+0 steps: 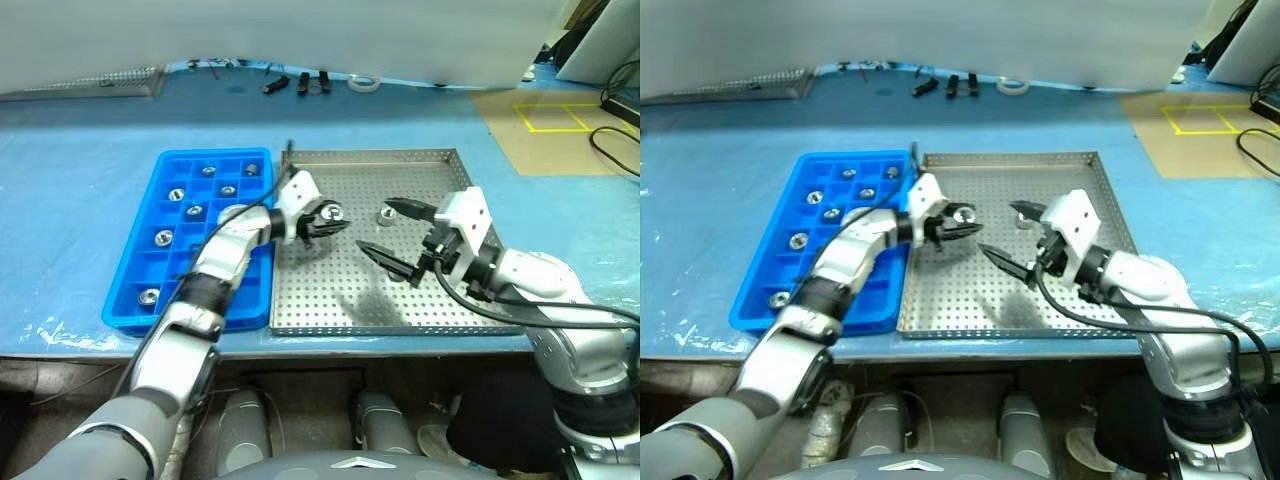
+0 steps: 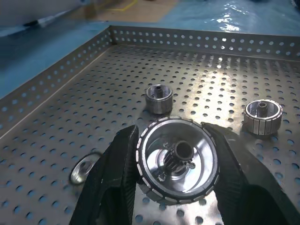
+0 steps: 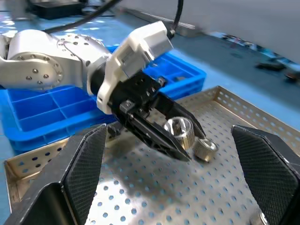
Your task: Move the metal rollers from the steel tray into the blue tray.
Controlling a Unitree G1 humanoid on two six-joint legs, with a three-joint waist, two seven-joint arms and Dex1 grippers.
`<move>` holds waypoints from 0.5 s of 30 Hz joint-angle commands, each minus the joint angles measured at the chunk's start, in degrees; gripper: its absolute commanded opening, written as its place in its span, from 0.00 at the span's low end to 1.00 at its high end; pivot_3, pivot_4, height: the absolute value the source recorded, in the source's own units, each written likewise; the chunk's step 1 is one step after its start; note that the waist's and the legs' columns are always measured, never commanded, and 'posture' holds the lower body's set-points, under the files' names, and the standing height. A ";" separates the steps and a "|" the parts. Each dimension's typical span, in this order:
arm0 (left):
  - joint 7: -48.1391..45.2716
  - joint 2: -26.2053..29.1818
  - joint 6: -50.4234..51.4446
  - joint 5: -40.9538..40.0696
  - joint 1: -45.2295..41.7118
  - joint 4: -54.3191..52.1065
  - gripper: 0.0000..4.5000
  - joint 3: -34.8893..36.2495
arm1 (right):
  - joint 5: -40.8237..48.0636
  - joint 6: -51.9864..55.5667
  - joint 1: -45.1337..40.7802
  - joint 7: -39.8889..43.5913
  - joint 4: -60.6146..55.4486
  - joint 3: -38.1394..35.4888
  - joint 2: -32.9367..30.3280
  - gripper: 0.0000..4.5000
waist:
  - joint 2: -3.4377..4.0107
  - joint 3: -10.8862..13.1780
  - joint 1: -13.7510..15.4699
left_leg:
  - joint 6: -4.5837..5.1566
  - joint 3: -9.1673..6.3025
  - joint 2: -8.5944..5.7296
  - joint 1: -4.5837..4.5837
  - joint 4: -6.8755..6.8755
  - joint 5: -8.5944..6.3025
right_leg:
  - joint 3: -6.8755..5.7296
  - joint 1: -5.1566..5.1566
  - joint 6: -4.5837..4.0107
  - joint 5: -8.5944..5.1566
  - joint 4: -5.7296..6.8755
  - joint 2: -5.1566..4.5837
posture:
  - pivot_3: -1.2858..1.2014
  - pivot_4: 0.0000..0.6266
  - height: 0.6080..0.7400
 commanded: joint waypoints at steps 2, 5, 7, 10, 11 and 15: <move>5.20 4.67 7.13 -2.16 8.34 -16.50 0.39 4.41 | -0.68 -5.12 -6.74 6.15 7.10 3.98 1.25 1.00 | 0.03 0.02 1.70 | -0.03 -0.01 0.01 -0.10 -0.03 0.02 | -0.03 -0.11 -0.02 -0.01 0.06 0.01 | 0.56 0.24 1.00; 11.81 6.85 9.00 -1.45 14.88 -25.08 0.39 8.51 | -1.50 -8.11 -11.29 9.94 12.36 7.19 3.38 1.00 | 0.03 0.05 3.22 | -0.05 -0.01 0.00 -0.37 -0.01 0.03 | -0.04 -0.40 -0.02 -0.01 0.14 0.00 | 0.60 0.24 1.00; 15.89 7.29 11.22 -1.98 18.82 -30.64 0.39 11.35 | -1.96 -9.87 -13.64 12.30 15.23 8.91 4.77 1.00 | 0.04 0.05 4.37 | -0.07 -0.04 0.05 -0.42 -0.01 0.05 | -0.11 -0.43 -0.03 -0.02 0.16 0.02 | 0.62 0.24 1.00; 19.69 7.90 14.41 -2.88 24.27 -36.99 0.39 14.54 | -2.73 -12.04 -16.81 15.16 19.37 10.99 6.95 1.00 | 0.02 0.06 5.75 | -0.09 -0.08 0.05 -0.51 0.02 0.06 | -0.18 -0.44 -0.03 -0.02 0.17 -0.01 | 0.64 0.24 1.00; 20.78 8.32 14.33 -2.12 26.43 -38.22 0.39 15.03 | -3.01 -12.86 -17.76 16.47 21.08 11.84 7.73 1.00 | 0.02 0.06 6.26 | -0.09 -0.09 0.03 -0.52 0.02 0.06 | -0.19 -0.44 -0.03 -0.02 0.17 -0.03 | 0.65 0.24 1.00; 23.69 8.68 15.76 -2.73 29.80 -40.43 0.39 16.12 | -4.29 -15.39 -19.59 19.53 25.59 13.52 9.44 1.00 | 0.01 0.06 8.12 | -0.11 -0.16 0.05 -0.61 0.05 0.07 | -0.27 -0.46 -0.03 -0.02 0.17 -0.03 | 0.66 0.24 1.00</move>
